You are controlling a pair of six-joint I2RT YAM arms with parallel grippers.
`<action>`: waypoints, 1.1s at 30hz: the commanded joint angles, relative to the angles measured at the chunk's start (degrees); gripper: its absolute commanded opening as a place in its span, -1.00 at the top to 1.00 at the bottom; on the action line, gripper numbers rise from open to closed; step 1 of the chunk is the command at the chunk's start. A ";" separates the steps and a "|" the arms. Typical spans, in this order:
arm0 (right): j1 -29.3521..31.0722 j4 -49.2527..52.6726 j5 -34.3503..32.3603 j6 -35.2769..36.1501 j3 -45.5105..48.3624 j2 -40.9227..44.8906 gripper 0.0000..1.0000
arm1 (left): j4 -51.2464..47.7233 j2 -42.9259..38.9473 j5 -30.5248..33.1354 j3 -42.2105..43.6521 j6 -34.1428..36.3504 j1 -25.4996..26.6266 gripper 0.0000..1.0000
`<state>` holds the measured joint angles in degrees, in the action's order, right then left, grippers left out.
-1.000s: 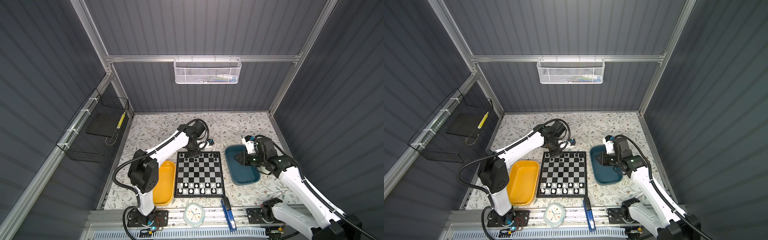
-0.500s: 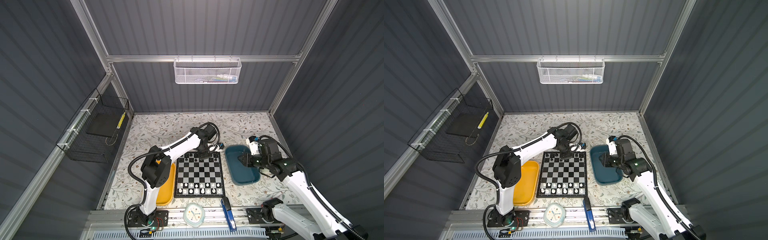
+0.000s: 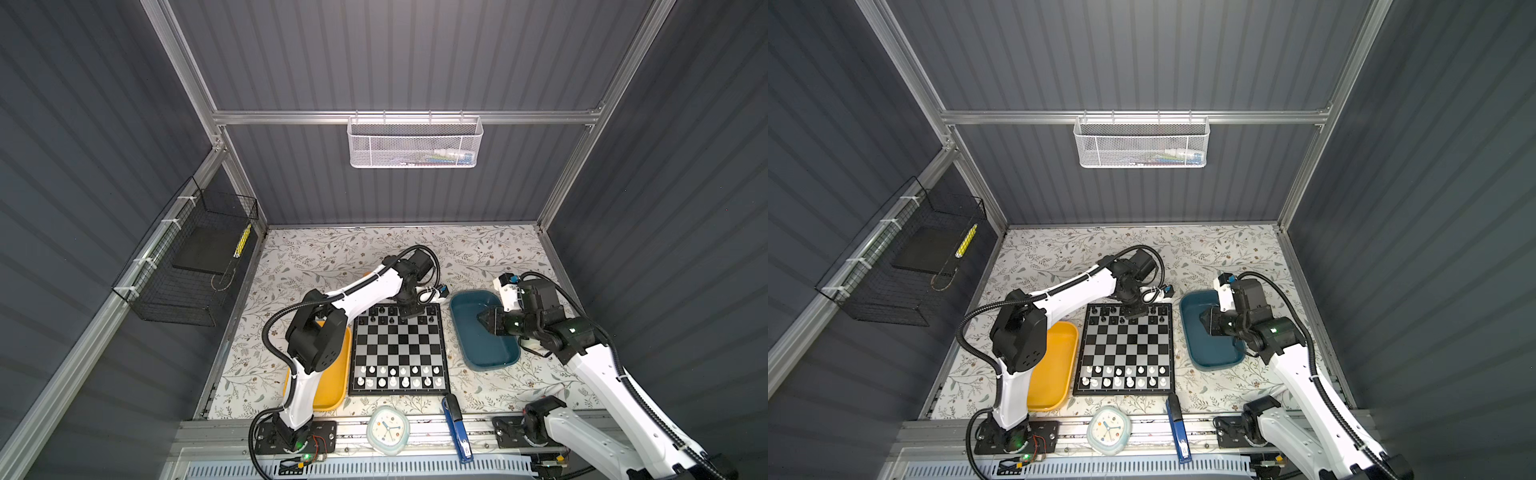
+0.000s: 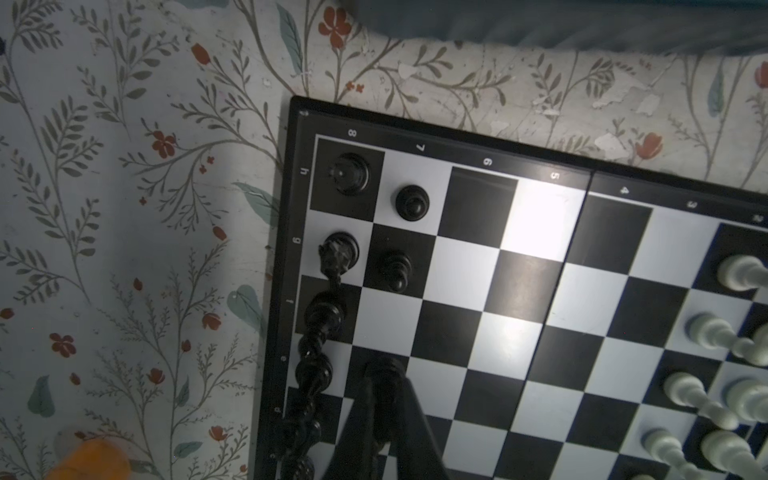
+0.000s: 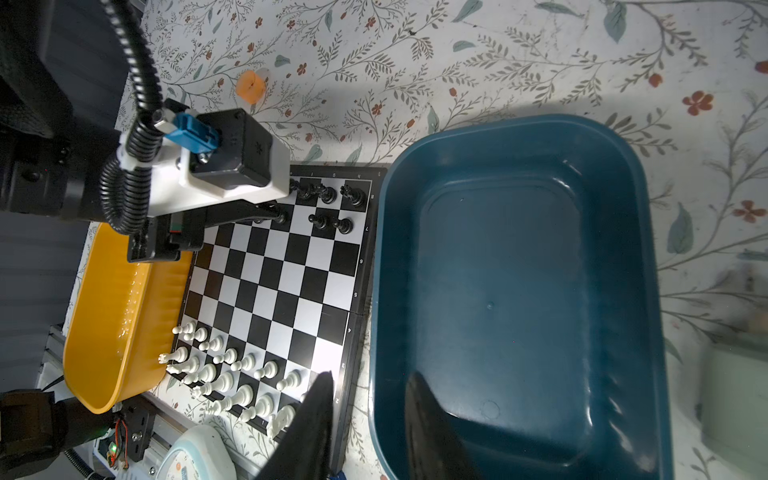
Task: Set up the chess pieces on the board
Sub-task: 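Lower the black pawn onto the board's farthest rows and open the left gripper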
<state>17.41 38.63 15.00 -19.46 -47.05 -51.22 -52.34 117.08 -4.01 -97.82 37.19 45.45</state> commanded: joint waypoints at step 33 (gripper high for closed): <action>-0.01 0.24 -0.16 -0.62 1.33 1.39 0.34 | 3.75 4.08 -1.00 3.81 -1.25 0.51 0.65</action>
<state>17.41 38.61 14.98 -19.53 -46.33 -50.30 -48.12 120.51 -4.12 -94.56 36.80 45.45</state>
